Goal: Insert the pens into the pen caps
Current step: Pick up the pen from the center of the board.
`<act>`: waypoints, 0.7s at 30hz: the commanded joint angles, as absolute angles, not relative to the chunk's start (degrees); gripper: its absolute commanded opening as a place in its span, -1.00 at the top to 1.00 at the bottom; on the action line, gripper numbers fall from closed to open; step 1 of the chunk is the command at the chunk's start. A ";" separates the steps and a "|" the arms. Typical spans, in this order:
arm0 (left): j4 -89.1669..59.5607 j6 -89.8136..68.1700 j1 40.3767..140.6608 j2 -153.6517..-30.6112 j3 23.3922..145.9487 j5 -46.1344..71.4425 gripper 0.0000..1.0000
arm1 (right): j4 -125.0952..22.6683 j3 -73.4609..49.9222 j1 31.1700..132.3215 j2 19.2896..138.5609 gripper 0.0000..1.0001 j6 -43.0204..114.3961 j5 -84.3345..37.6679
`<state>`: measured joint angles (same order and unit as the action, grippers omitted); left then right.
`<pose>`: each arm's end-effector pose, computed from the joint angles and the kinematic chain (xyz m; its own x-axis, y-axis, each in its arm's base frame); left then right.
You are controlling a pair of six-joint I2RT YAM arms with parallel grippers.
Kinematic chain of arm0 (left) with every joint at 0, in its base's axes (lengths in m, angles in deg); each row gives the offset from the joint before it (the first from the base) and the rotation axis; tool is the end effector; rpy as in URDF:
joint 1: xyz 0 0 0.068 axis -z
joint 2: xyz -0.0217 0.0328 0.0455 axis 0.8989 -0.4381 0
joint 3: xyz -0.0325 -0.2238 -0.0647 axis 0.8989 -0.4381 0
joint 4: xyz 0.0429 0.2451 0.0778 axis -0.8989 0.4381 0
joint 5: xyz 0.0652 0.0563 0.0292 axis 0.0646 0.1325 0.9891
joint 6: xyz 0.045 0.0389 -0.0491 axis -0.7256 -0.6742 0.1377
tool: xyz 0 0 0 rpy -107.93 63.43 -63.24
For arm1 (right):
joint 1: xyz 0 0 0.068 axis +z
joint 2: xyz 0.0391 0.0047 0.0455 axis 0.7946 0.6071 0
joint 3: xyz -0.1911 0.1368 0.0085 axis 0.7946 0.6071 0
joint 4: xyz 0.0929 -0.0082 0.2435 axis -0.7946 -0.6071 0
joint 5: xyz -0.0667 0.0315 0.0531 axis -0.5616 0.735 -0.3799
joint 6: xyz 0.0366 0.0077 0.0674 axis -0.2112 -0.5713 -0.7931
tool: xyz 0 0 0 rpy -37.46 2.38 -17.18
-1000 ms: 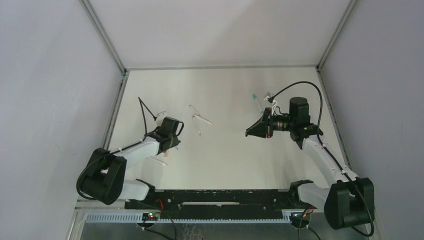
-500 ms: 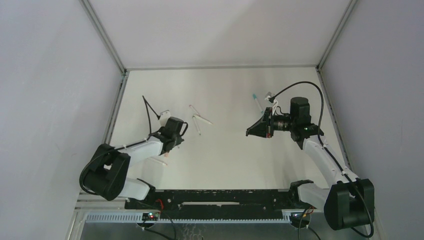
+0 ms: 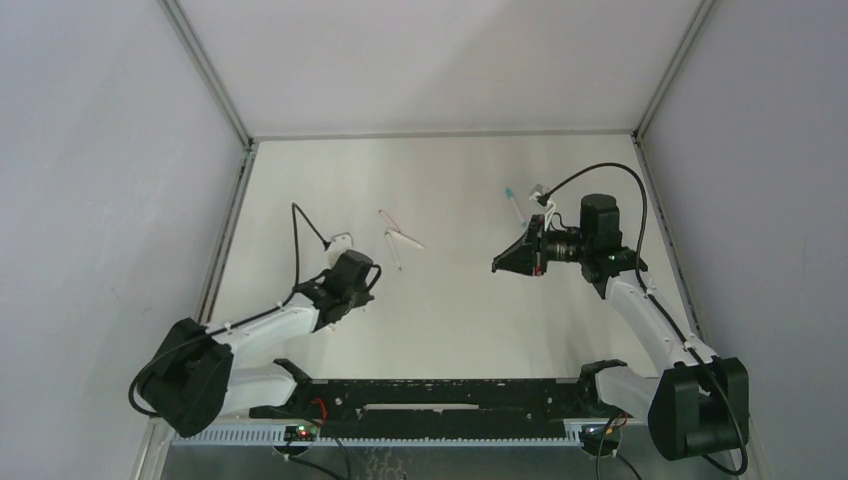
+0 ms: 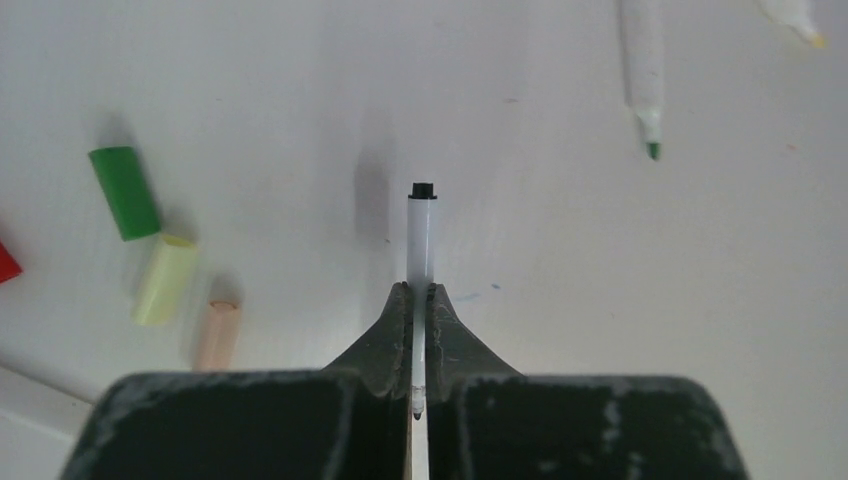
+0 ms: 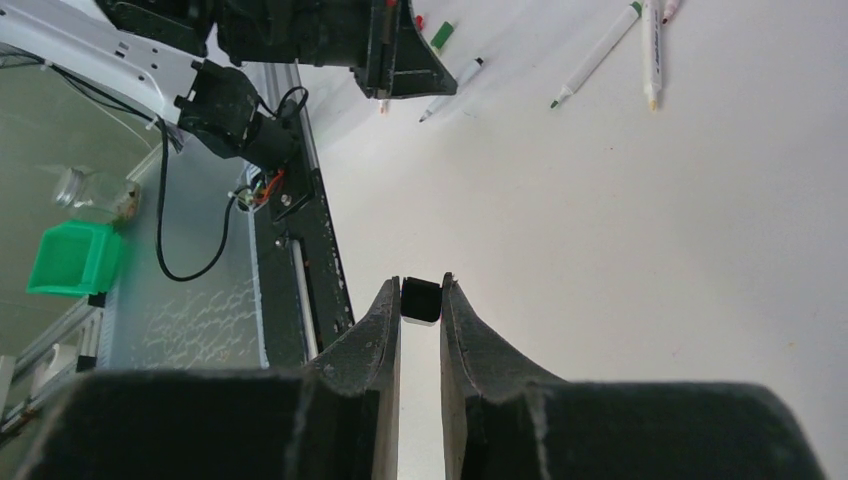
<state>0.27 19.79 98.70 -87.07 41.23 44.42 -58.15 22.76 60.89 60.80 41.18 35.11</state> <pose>0.2160 -0.1177 0.0987 -0.7193 -0.2512 -0.6477 -0.2044 0.9676 -0.1483 0.2432 0.0960 0.2292 -0.5049 -0.0639 -0.8608 -0.8352 0.2881 0.4685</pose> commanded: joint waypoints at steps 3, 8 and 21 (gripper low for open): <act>-3.94 17.83 102.31 -79.84 37.34 37.74 1.00 | -60.75 20.53 62.69 60.15 1.00 50.29 33.51; -10.19 16.42 104.37 -76.37 34.53 31.24 1.00 | -65.24 20.53 67.73 60.92 1.00 59.93 23.77; -18.37 18.64 113.95 -78.81 36.43 30.06 1.00 | -77.83 11.43 75.81 79.36 1.00 64.96 -2.90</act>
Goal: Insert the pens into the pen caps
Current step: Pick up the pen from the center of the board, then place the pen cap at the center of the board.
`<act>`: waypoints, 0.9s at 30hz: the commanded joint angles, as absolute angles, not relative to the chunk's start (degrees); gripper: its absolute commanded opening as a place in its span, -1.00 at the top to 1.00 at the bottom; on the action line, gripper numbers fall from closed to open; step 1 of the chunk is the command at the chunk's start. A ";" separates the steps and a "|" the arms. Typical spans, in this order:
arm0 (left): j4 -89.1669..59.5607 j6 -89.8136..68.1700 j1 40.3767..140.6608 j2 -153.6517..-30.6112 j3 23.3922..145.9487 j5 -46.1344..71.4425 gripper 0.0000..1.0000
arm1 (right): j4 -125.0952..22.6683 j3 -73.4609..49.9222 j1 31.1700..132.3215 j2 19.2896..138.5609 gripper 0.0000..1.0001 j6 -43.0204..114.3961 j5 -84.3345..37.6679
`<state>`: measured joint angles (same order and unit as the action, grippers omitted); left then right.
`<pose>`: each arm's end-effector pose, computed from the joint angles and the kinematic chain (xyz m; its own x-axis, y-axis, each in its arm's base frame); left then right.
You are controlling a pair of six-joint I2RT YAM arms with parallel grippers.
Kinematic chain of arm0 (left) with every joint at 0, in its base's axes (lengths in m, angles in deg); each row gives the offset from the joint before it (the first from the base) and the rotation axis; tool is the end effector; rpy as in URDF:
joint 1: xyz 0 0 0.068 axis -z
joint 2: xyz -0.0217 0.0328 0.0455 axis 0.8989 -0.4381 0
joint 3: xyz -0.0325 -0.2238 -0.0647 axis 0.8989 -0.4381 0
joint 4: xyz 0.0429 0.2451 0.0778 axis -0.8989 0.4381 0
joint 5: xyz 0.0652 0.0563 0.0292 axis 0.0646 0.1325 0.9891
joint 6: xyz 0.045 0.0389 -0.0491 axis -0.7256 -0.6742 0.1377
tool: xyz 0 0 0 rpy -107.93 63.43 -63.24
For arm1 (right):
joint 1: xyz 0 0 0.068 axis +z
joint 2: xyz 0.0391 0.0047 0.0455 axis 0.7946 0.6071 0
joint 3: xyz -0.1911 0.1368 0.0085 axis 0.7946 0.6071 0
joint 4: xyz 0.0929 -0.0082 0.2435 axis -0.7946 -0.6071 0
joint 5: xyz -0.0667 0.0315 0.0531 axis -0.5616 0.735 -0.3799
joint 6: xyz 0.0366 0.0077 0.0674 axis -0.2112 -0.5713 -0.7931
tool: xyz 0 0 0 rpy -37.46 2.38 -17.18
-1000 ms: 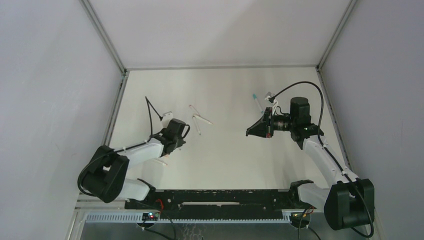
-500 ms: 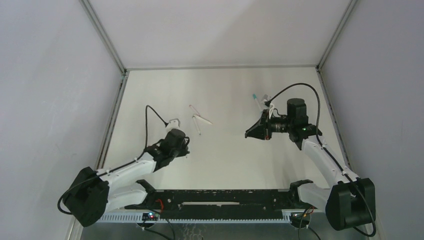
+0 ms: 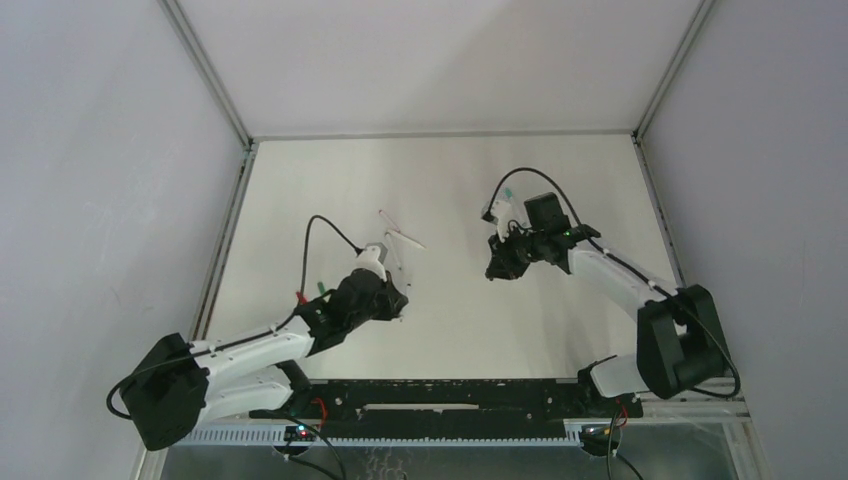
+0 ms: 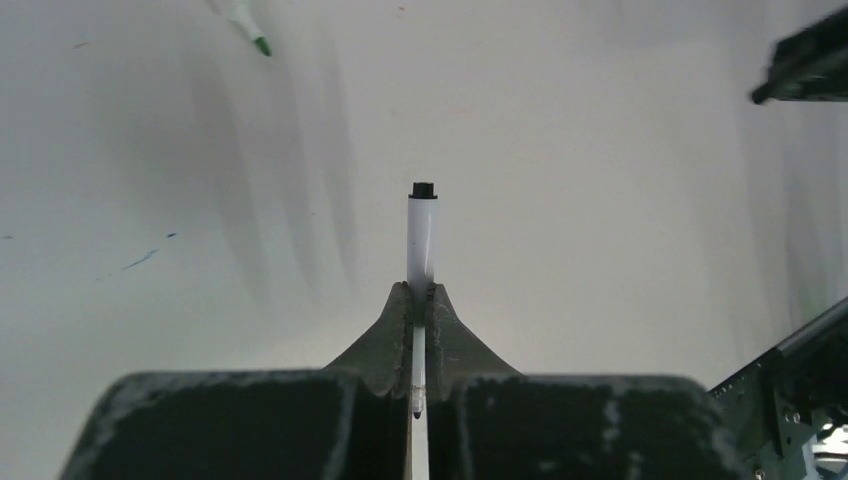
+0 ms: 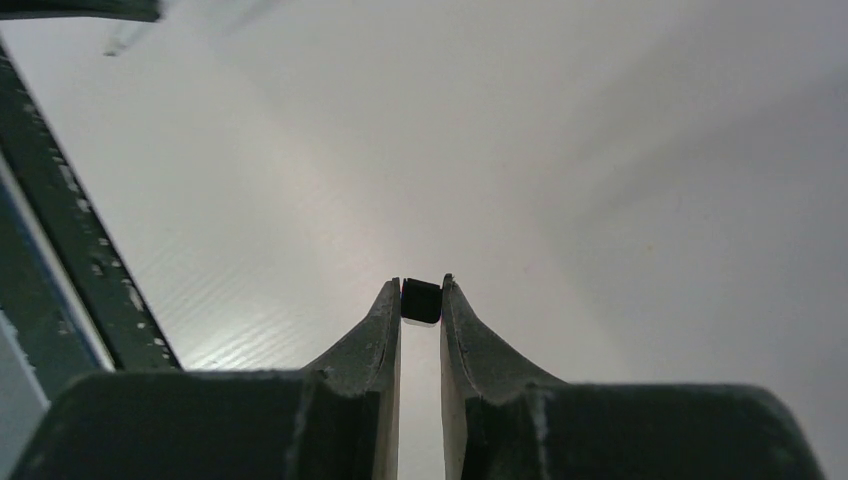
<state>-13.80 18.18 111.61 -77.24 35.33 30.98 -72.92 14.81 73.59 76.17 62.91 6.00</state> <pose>0.1774 -0.1773 0.1249 -0.7166 -0.1652 -0.6777 0.2187 0.8694 -0.4432 0.2617 0.1427 0.1676 -0.4642 -0.4762 -0.7469 -0.8502 0.4760 0.2249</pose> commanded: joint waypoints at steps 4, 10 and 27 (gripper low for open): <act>-20.29 17.98 116.29 -81.09 38.39 29.06 1.00 | -80.06 9.65 77.26 83.84 1.00 64.97 -7.26; -22.65 17.59 116.84 -85.09 39.71 27.03 1.00 | -83.29 6.29 77.84 91.08 0.98 63.58 -12.55; -25.56 16.41 118.16 -91.12 43.06 21.47 1.00 | -85.82 3.29 76.40 93.12 0.25 60.95 -13.32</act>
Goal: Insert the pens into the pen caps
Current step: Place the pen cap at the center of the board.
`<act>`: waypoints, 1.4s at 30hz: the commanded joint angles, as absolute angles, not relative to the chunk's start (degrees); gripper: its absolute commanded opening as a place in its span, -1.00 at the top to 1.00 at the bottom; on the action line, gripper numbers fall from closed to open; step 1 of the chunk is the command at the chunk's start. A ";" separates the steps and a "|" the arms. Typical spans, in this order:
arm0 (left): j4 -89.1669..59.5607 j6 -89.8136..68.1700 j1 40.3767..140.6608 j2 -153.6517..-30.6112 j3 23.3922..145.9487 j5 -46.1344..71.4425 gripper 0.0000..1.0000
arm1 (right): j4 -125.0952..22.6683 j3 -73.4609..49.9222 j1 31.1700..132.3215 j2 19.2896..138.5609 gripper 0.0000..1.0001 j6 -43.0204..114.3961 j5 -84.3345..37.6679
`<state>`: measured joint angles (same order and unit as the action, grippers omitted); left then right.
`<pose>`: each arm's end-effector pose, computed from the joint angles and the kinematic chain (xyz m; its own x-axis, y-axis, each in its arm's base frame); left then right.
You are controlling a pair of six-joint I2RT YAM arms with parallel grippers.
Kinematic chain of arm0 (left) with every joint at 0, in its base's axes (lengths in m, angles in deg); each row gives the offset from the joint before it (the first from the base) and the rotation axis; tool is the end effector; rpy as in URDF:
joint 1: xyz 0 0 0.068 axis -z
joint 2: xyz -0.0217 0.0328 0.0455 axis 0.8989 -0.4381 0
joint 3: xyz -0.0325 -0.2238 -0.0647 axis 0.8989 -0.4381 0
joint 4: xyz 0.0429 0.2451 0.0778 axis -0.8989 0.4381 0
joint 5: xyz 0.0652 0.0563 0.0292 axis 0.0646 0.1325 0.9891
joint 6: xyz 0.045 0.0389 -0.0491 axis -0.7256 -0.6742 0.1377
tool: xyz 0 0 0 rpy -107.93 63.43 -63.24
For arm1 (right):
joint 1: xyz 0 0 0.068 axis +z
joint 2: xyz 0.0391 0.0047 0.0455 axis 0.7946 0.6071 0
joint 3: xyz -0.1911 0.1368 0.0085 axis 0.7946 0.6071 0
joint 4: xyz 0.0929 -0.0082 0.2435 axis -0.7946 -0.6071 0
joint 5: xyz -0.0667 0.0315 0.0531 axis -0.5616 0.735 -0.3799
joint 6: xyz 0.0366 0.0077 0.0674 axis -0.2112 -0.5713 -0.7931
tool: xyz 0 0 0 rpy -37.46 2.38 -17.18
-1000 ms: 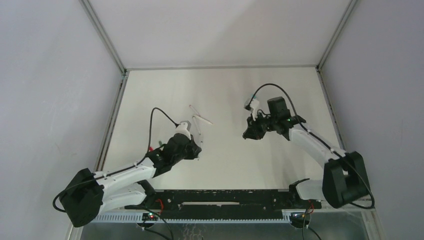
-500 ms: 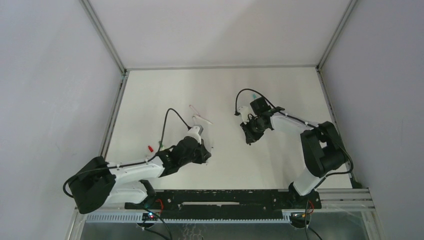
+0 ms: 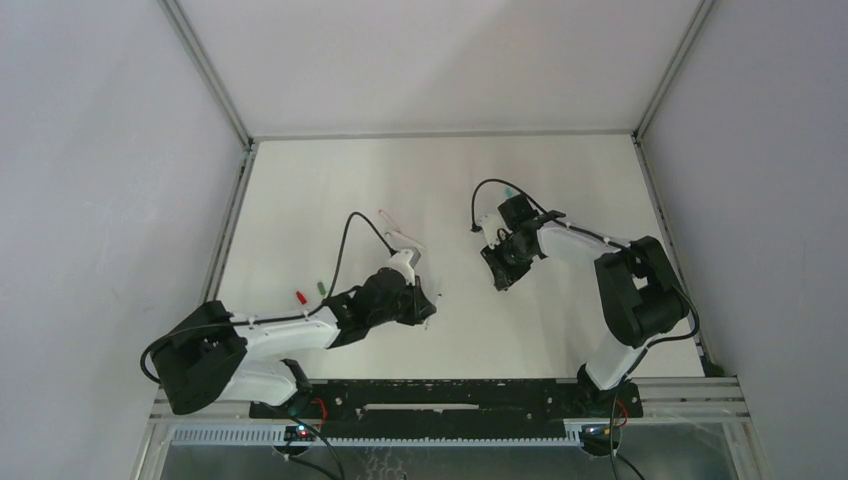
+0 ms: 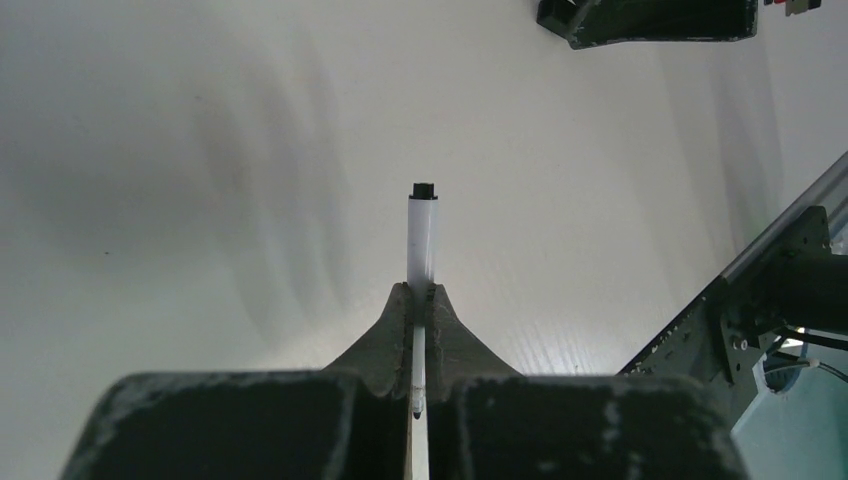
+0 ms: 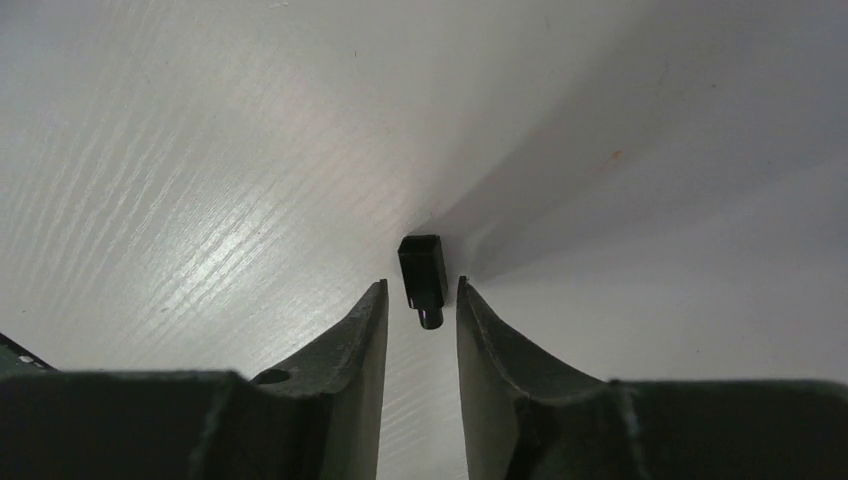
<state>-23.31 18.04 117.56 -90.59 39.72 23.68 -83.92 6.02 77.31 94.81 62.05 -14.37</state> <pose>0.1699 -0.2247 0.1111 -0.7721 -0.0453 -0.6339 0.3669 0.7826 -0.5029 0.2792 0.1491 0.0987 -0.6561 -0.6545 -0.3758 -0.7409 0.6533 0.1557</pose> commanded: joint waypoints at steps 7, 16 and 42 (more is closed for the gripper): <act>-26.14 13.33 118.42 -91.48 43.70 15.61 1.00 | -88.29 3.22 72.32 83.41 0.11 65.32 -3.11; -23.08 7.85 118.42 -93.86 47.92 5.16 1.00 | -97.45 17.99 75.80 61.26 -0.12 115.58 28.49; -21.24 4.85 121.76 -104.50 59.38 -6.48 1.00 | -86.86 25.46 90.00 62.04 -0.11 121.08 10.56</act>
